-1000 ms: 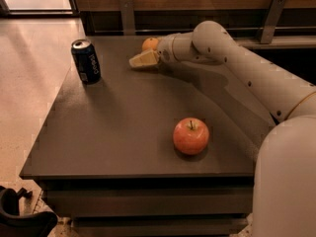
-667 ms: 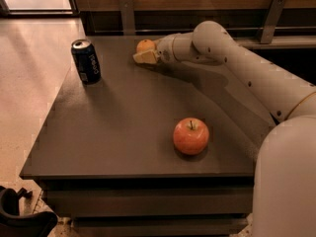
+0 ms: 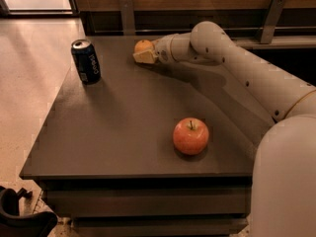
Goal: Pick orange
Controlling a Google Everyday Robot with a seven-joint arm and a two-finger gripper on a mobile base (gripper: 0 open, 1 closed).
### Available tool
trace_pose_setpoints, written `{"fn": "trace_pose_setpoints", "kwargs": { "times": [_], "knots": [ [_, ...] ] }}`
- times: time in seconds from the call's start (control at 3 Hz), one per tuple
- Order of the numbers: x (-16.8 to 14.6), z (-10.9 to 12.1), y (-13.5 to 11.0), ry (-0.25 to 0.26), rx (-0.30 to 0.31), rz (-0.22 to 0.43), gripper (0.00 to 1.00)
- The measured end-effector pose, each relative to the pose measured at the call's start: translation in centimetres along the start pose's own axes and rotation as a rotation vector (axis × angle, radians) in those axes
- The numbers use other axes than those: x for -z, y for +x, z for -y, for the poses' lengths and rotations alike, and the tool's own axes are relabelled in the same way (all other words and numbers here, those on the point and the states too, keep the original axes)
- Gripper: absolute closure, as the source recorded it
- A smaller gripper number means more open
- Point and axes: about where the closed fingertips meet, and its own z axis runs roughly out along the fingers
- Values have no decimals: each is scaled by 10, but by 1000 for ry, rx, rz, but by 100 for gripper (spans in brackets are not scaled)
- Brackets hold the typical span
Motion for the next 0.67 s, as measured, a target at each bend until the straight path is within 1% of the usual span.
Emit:
{"fn": "trace_pose_setpoints", "kwargs": {
  "times": [0.33, 0.67],
  "knots": [
    [-2, -2, 0, -4, 0, -1, 100],
    [0, -6, -13, -25, 5, 3, 100]
  ]
}}
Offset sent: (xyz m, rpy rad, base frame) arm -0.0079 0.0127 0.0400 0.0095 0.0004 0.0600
